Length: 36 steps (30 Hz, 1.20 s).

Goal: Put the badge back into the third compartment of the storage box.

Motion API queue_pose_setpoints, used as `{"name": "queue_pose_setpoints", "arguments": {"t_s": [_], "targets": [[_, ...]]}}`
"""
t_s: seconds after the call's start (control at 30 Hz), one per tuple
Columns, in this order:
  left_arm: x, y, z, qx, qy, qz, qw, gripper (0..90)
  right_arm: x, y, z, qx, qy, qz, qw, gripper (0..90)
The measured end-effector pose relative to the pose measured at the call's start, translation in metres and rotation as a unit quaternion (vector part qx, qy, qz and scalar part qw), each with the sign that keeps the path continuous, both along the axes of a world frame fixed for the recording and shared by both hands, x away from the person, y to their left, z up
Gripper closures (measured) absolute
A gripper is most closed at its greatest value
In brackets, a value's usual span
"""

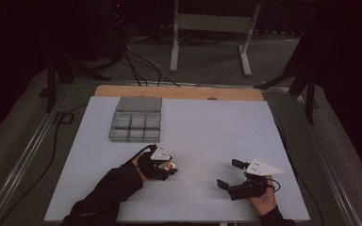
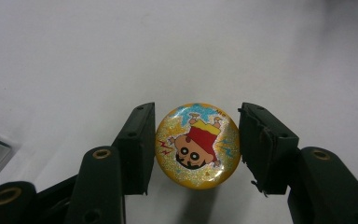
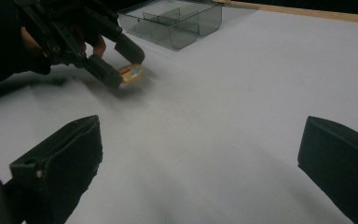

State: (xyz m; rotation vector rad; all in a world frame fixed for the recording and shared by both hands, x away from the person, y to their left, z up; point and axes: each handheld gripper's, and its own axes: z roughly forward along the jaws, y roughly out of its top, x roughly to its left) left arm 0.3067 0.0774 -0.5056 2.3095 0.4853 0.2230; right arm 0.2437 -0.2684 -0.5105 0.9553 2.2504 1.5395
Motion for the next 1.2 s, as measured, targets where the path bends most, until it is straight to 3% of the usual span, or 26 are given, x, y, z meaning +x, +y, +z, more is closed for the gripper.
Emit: {"name": "queue_pose_setpoints", "arguments": {"t_s": [1.2], "targets": [[0.02, 0.018, 0.028, -0.016, 0.001, 0.022, 0.9996, 48.4, 0.0, 0.0, 0.0, 0.003, 0.003, 0.001, 1.0, 0.0]]}}
